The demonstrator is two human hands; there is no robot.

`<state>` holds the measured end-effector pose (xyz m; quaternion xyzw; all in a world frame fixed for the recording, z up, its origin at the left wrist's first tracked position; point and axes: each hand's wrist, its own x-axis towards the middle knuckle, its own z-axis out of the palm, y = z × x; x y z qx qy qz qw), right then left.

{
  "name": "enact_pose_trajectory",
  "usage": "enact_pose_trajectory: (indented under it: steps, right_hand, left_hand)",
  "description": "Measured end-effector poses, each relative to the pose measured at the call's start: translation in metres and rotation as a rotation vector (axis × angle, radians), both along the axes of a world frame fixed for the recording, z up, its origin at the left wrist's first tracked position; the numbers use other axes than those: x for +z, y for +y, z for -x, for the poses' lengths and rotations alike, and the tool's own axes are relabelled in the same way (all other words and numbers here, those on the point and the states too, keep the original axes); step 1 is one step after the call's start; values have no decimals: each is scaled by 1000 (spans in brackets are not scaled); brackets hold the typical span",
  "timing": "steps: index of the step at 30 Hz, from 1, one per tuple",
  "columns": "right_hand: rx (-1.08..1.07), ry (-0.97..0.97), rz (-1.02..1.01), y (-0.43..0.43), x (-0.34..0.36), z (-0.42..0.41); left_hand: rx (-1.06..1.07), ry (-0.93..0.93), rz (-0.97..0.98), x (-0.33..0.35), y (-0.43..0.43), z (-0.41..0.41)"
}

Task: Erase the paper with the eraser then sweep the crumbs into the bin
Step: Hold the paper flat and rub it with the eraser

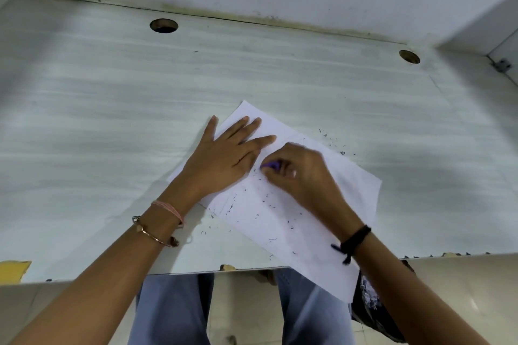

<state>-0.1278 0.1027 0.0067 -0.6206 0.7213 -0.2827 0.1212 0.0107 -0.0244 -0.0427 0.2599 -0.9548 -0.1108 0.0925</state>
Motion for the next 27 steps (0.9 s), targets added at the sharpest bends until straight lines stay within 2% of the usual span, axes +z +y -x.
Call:
enact_pose_trajectory:
  steps: [3, 8, 11, 13, 17, 22, 27]
  right_hand:
    - [-201, -79, 48, -11, 2, 29]
    - [10, -3, 14, 4, -4, -5]
    - [-166, -76, 44, -10, 0, 28]
    - [-203, -90, 58, -12, -2, 27]
    - [21, -6, 24, 4, -6, -6]
    - [-233, -103, 83, -15, -3, 39]
    - [-41, -46, 50, 2, -8, 4]
  left_hand:
    - [0, -14, 4, 0, -1, 0]
    - [-3, 9, 23, -2, 0, 0]
    - [-1, -5, 13, -2, 0, 0]
    - [2, -2, 4, -2, 0, 1]
    - [4, 22, 24, -1, 1, 0]
    - [9, -3, -5, 1, 1, 0]
    - [7, -24, -21, 3, 2, 0]
